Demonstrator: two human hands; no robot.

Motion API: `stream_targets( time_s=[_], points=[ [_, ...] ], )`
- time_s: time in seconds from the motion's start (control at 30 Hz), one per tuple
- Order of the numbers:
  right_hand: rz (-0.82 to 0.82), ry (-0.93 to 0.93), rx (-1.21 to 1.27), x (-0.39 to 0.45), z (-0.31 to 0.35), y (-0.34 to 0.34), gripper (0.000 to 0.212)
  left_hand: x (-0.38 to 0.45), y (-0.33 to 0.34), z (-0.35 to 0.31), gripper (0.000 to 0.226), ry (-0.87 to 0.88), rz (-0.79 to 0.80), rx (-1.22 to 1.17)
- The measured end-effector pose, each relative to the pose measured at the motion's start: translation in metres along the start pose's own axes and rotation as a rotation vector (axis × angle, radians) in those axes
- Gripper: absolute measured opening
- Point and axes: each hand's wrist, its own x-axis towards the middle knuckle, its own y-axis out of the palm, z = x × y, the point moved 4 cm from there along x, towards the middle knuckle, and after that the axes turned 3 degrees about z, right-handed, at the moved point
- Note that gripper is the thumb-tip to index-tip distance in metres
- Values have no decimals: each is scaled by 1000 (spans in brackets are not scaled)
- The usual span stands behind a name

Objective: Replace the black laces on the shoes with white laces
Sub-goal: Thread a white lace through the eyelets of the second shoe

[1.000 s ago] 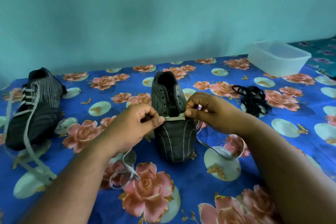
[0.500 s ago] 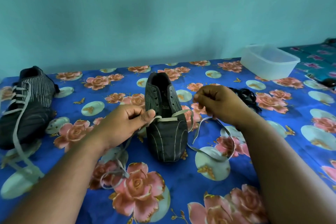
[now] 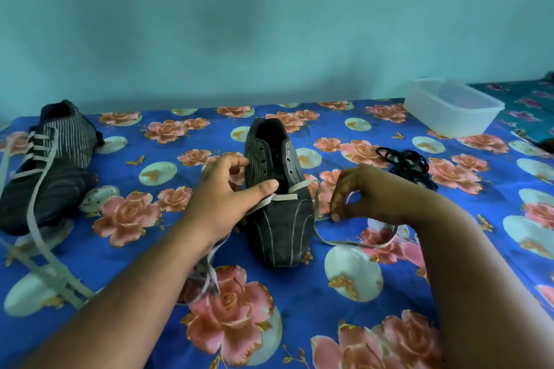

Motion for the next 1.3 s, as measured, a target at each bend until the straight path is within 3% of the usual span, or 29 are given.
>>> stream_targets(
  time_s=[0.07,0.13,0.2,0.27,0.37,0.43,0.63,0.73,0.77,0.87,0.97,1.13,1.3],
  points=[
    [-90,33,-52,-1,-1,-5,8,-2,2,-1,90,-20,17,-49],
    [-267,62,-8,-4,4,-15,9,-5,5,-5,79,-5,12,-43],
    [-458,30,143,-5,17,-22,9,-7,7,-9,66,-2,-31,2],
    [-546,-24,331,-3,35,-21,3,-7,10,-10,70,-2,-69,28],
    [-466,-110,400,9,62,-1,18,-7,10,-12,73,-1,-91,48],
    [-417,-104,384,18,69,13,23,-8,10,-13,63,19,-90,41],
    [-555,7,229,19,70,18,11,-12,5,-18,45,70,-87,45],
    [-585,16,135,21,74,20,5,-13,4,-18,45,83,-100,53],
    [-581,14,107,22,76,21,13,-13,5,-17,48,86,-95,58],
    [-554,2,102,28,74,26,15,-14,6,-17,66,87,-80,88],
    [-480,22,231,32,67,30,6,-12,2,-18,58,91,-33,66],
    [-429,82,522,31,65,30,13,-9,-4,-16,58,99,29,86],
    [-417,95,535,33,64,33,10,-8,-4,-15,55,160,10,137]
  ],
)
